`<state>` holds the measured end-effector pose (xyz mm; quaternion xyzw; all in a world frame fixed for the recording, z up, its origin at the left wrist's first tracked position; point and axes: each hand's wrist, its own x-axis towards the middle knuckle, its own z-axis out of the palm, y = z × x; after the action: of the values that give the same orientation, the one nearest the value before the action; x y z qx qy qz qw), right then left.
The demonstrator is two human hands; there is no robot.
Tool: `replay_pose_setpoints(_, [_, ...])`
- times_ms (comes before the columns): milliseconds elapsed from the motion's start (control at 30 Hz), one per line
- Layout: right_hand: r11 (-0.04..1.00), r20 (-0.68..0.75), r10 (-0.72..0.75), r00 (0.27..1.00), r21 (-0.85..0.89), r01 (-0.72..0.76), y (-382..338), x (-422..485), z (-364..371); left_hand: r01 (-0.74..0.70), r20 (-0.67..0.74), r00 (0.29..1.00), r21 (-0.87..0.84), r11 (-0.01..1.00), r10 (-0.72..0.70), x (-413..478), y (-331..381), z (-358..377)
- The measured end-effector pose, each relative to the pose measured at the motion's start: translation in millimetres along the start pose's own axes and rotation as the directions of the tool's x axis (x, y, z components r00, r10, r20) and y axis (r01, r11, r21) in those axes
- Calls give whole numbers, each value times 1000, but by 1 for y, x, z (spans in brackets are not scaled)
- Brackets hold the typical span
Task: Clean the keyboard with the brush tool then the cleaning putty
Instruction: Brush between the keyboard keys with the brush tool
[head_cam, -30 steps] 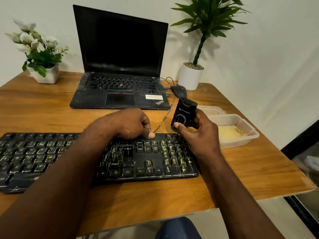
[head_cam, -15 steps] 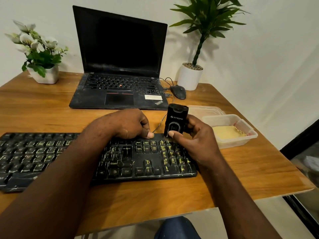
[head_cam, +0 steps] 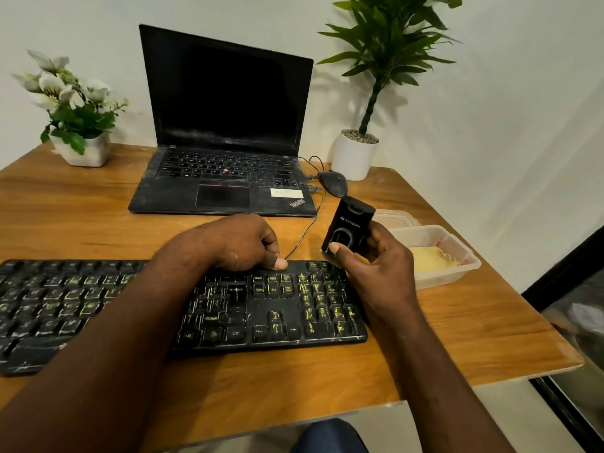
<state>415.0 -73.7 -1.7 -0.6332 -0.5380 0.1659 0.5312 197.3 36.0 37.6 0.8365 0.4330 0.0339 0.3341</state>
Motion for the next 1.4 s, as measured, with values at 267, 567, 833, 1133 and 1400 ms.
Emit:
replay_pose_setpoints(267, [1000,-3,-8,1000,-17,8,-1,-5,0,1,15,1000,8,1000,-1,-1,1,-1])
replay_pose_setpoints(567, [998,-41,-27,999,-57,25,2,-10,1,-4,9,1000,6,1000,4,1,1,0])
replay_pose_setpoints(833, [999,-21,-18,1000,43,19,1,-28,-8,-7,16,1000,57,998,6,0,2,0])
replay_pose_setpoints(1133, [997,-107,-28,994,71,35,-1,-37,-14,-42,-131,990,89,995,54,0,-1,4])
replay_pose_setpoints(1400, [984,-148,-151,977,-113,135,-3,-27,-5,-41,-231,968,220,975,93,-32,11,15])
